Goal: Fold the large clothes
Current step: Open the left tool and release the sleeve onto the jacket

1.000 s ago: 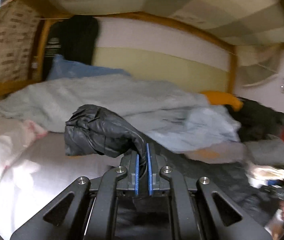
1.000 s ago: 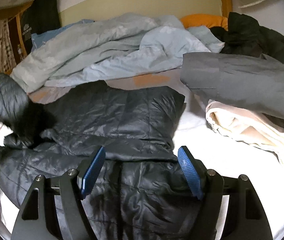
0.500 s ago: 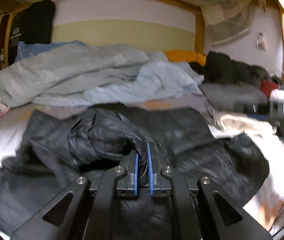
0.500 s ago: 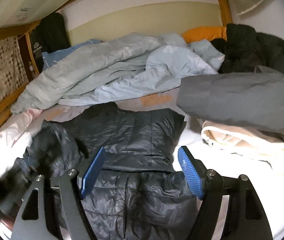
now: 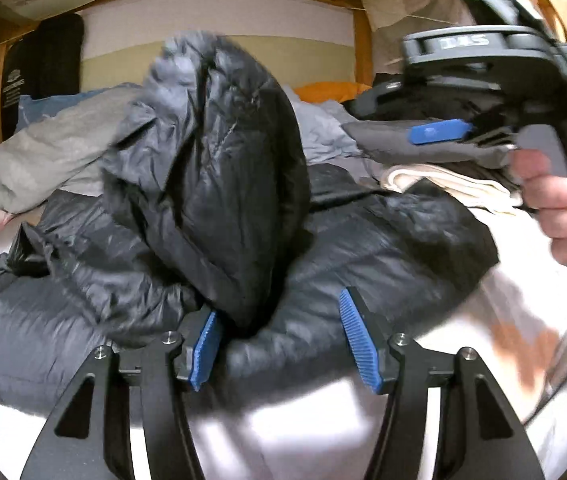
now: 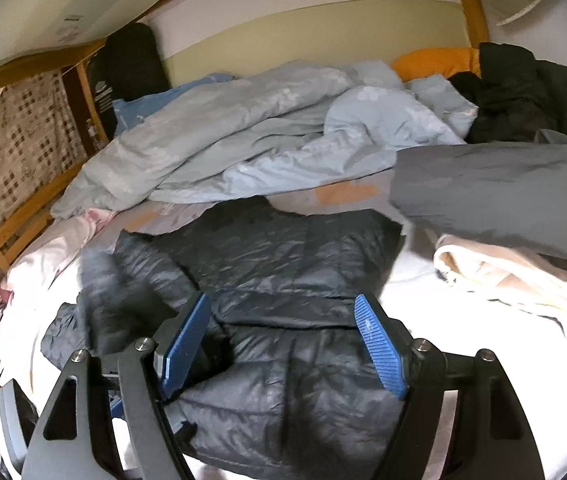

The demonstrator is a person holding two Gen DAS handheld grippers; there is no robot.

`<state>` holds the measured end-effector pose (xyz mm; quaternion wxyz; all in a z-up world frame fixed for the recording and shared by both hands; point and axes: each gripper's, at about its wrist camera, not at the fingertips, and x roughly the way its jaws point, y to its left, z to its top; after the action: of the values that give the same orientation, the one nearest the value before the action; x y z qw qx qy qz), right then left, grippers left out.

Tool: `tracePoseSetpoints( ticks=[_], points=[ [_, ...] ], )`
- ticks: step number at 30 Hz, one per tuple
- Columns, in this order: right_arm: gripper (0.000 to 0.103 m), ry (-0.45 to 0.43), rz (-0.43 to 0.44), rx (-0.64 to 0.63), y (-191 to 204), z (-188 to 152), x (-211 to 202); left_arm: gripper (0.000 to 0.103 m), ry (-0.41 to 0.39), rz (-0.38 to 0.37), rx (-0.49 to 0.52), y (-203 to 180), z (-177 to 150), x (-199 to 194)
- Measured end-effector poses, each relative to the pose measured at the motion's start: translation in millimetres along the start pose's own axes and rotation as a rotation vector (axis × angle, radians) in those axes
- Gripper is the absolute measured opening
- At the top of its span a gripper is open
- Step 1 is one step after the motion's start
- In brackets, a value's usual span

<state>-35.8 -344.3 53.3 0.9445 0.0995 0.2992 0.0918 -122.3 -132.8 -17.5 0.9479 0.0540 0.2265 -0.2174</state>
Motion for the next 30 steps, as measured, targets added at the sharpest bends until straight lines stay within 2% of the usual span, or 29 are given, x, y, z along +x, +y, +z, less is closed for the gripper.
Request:
tracePoseSetpoints(
  ticks=[3, 6, 9, 12, 14, 16, 17, 19, 22, 25, 27, 30],
  points=[
    [0.077, 0.001, 0.010, -0.064, 18.7, -6.3, 1.9, 0.061, -0.014, 0.008, -0.023, 4.2, -1.5, -18.6],
    [0.077, -0.002, -0.013, -0.122, 33.5, -12.4, 3.2, 0.062, -0.035, 0.034, -0.103, 22.6, 0.2, -36.6],
    [0.077, 0.020, 0.002, -0.130, 38.8, -16.2, 5.2, 0.062, -0.049, 0.075, -0.171, 47.0, 6.8, -45.3],
    [0.077, 0.044, -0.012, -0.098, 36.9, -18.5, 5.4, 0.063, -0.039, 0.163, -0.228, 73.4, 14.5, -49.2],
    [0.077, 0.041, -0.071, -0.049, 29.3, -17.4, 4.8, 0.064, 0.006, 0.226, -0.249, 88.9, 12.2, -44.2],
    [0.077, 0.057, -0.187, 0.020, 14.2, -15.1, 7.1, 0.064, 0.018, 0.250, -0.264, 103.0, 3.7, -43.7],
    [0.077, 0.058, -0.188, 0.038, 7.4, -14.0, 8.1, 0.064, 0.027, 0.267, -0.267, 108.7, 3.6, -42.4],
    [0.077, 0.072, -0.179, 0.062, -4.1, -11.5, 11.5, 0.064, 0.033, 0.248, -0.265, 115.9, 10.5, -38.1],
    [0.077, 0.088, -0.189, 0.083, -15.9, -10.8, 15.5, 0.064, 0.053, 0.202, -0.203, 111.3, 34.5, -21.6],
    [0.077, 0.084, -0.260, 0.076, -22.6, -9.4, 16.0, 0.064, 0.049, 0.164, -0.142, 99.3, 64.6, -9.3],
    [0.077, 0.066, -0.299, 0.065, -27.2, -7.3, 13.8, 0.071, 0.106, 0.137, -0.105, 89.7, 81.8, 5.1],
    [0.077, 0.073, -0.322, 0.076, -34.1, -5.5, 13.5, 0.073, 0.262, 0.086, -0.060, 72.7, 88.4, 46.5]
  ],
)
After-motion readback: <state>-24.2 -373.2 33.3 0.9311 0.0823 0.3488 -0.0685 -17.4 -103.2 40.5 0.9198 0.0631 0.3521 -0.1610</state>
